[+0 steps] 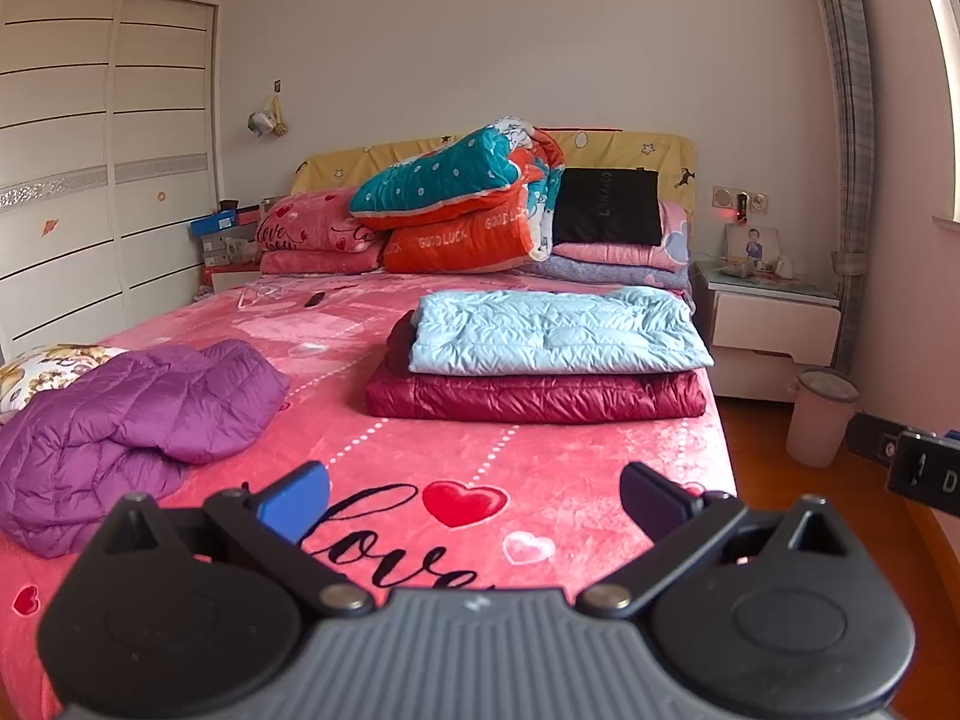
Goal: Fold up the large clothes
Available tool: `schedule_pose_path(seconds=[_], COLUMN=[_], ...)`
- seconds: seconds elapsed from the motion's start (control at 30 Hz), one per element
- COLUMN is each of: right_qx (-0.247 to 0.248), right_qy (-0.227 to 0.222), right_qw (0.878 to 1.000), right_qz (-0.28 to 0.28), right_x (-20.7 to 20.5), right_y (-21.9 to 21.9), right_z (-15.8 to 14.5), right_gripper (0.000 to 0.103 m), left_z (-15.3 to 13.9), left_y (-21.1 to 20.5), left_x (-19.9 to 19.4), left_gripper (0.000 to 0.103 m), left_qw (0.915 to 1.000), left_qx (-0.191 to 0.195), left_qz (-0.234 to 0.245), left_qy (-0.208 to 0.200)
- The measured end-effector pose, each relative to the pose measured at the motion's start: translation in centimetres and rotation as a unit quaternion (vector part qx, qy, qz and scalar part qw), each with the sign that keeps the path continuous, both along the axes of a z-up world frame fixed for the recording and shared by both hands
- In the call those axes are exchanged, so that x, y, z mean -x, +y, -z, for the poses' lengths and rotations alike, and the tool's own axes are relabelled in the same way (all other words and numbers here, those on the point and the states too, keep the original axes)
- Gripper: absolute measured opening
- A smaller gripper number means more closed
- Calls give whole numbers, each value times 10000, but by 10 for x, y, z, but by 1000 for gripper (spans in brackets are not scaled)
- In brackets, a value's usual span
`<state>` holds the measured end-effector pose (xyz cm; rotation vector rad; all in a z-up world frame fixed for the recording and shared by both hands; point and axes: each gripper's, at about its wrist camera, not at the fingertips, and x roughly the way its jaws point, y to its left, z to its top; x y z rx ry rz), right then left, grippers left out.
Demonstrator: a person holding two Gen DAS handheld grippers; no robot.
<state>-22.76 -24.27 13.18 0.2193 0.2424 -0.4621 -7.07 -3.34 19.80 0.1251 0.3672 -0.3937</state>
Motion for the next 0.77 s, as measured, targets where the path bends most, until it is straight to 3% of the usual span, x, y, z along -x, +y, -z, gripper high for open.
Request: schedule_pose_path(seconds=[0.77], right_qx=[-50], right_qy=[164], right_qw=[9998], right_qz=[-61], right_x=[-14], right_y=[-6], right_z=[13], right_gripper=[103], left_z=[23], left_y=[-5], left_x=[-18], left_gripper=[102], left_qw=[9997], left_qx=[45], left_qz=[-2], left_qy=[239])
